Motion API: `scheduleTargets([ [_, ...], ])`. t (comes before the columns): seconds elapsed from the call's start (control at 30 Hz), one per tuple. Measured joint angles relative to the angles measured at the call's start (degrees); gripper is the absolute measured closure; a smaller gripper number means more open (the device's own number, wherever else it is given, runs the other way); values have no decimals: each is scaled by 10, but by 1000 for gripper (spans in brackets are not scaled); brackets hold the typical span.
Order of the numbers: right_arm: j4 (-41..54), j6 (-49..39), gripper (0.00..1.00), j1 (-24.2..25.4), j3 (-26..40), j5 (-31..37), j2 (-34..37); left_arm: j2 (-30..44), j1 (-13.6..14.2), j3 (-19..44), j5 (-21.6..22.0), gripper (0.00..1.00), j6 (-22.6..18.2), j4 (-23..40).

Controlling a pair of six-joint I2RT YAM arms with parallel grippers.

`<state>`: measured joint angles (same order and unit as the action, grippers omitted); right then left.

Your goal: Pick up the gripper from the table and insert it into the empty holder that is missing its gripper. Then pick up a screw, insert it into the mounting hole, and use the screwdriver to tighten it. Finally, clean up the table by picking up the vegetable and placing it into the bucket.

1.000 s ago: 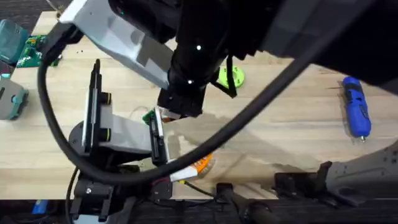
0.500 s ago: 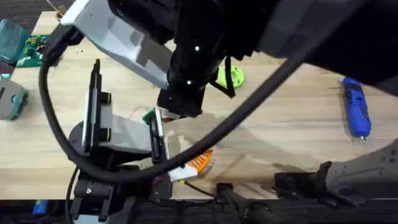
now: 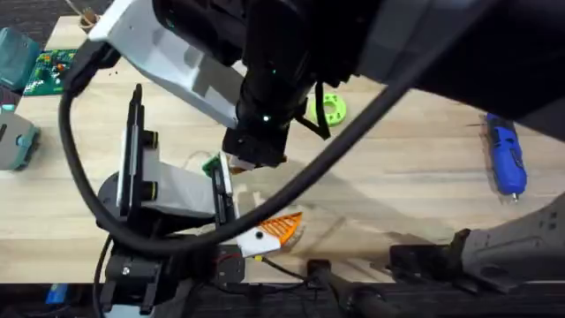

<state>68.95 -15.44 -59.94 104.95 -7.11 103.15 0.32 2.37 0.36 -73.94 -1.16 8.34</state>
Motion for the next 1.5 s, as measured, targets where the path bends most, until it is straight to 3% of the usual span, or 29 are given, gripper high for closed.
scheduleTargets([
  [0.17,0,0,989,0,0,0,0,0,0,0,0,7,0,0],
  [0.37,-3,5,462,8,0,-3,-1,0,0,0,-1,7,0,0],
  [0.5,-2,9,238,27,0,-2,-1,0,0,0,-1,8,-2,0],
  [0.7,-4,25,158,61,0,-2,-3,0,0,0,-1,8,-2,0],
  [1.0,-58,61,143,125,0,-2,-3,0,0,0,-1,8,-2,0],
  [1.27,-76,67,140,134,0,-2,-3,0,0,0,-1,7,-2,0],
  [1.33,-78,69,140,135,0,-2,-3,0,0,0,-1,82,-2,0],
  [1.37,-79,72,139,137,0,-2,-3,0,0,0,-1,178,-2,0],
  [1.5,-85,103,141,163,0,2,-4,0,0,0,0,745,-4,0],
])
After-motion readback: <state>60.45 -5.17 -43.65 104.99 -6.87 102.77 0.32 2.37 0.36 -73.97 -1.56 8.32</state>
